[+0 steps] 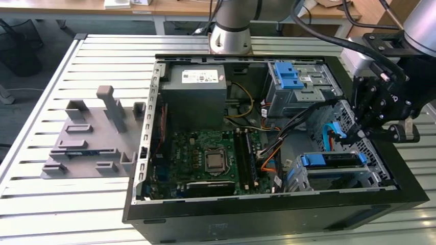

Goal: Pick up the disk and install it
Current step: 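Insert the first disk wire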

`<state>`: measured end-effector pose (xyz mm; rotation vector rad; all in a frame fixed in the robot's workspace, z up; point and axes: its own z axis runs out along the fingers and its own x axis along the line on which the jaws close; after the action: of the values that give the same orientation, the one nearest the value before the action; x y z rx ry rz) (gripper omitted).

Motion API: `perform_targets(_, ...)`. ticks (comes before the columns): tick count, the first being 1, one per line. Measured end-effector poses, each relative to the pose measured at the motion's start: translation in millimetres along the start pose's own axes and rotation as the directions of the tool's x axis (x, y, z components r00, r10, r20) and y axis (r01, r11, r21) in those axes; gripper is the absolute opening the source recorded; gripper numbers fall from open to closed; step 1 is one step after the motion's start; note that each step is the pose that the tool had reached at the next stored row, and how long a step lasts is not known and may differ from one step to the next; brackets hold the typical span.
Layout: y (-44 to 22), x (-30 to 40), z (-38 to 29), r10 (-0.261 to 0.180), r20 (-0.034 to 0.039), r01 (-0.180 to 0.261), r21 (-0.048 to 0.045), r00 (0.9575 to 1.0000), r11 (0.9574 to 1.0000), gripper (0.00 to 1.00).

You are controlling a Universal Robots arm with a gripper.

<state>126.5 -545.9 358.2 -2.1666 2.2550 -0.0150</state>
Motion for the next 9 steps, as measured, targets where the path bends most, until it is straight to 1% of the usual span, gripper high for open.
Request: perform_targets(9, 0.4, 0.0, 0.4, 0.000, -0.0001, 0.000, 0.0006, 1.0000, 1.0000, 0.11)
